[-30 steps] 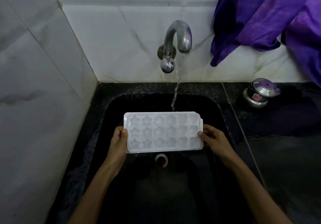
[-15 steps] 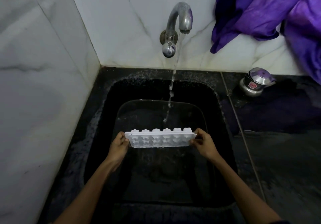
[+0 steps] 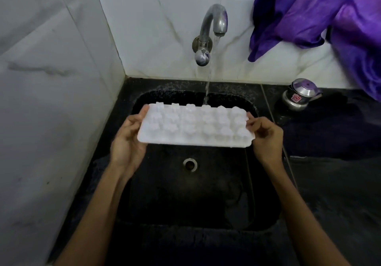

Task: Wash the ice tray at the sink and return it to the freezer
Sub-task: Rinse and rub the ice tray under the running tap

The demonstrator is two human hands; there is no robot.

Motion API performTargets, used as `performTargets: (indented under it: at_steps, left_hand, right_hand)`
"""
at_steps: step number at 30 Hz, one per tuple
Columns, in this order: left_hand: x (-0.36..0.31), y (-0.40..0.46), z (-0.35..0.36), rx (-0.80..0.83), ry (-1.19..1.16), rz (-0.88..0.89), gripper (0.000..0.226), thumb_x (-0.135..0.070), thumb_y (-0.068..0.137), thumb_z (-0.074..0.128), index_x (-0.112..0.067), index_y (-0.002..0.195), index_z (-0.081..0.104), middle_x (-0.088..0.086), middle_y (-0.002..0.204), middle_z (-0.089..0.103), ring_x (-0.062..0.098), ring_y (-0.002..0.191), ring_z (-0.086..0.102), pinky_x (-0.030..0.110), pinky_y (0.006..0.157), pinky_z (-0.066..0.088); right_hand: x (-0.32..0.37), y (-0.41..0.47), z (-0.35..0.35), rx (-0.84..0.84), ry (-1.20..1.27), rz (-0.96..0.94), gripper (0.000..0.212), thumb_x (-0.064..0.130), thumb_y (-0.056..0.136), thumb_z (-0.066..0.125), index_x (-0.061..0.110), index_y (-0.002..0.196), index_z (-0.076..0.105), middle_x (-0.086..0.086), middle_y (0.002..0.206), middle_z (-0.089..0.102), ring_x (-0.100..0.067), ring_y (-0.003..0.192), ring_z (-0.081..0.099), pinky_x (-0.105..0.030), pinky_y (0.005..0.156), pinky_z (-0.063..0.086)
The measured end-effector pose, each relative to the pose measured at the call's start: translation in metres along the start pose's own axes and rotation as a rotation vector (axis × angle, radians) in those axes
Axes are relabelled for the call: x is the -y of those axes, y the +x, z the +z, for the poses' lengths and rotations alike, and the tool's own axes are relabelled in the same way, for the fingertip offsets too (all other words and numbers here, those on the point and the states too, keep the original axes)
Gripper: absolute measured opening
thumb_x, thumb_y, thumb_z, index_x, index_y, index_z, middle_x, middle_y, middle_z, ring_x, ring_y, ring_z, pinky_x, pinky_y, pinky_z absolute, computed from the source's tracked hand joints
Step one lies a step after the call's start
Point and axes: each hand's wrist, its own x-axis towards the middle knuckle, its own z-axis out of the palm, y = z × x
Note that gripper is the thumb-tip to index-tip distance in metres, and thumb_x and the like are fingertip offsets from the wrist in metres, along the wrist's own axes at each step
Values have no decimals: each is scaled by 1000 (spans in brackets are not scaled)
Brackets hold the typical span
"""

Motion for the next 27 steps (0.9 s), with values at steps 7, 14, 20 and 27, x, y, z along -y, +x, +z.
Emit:
performTargets:
  at_steps: [7,14,20,27]
  left_hand:
    - [60,-17,-32,-471,45,-196,32,4,96,41,-8,127,45,15,111,61,20,91,61,31,68,56]
    - [33,13,-4,-390,91,-256,29,-13,102,34,-3,118,56,13,105,65,23,91,64,28,54,58]
    - [30,37,10,-436,147,-182,31,-13,102,34,-5,122,56,10,105,66,20,88,65,27,53,57]
    - [33,51,17,-489,177,-97,33,-12,102,35,-8,128,55,8,115,63,19,93,63,26,60,59]
  right_hand:
    - [-47,-60,12,68,-121,259,60,-20,78,57,32,50,64,-2,73,70,-2,85,67,-37,95,50]
    - [-18,0,11,168,-217,70,55,-18,82,54,30,58,67,0,77,70,-4,90,67,-26,100,47]
    - [6,41,45,132,-428,80,31,0,91,44,14,108,66,-4,112,67,-18,101,62,-21,90,49]
    - [9,55,98,503,-1053,-61,75,56,91,10,9,150,14,-9,159,11,-29,146,-7,-40,116,-10]
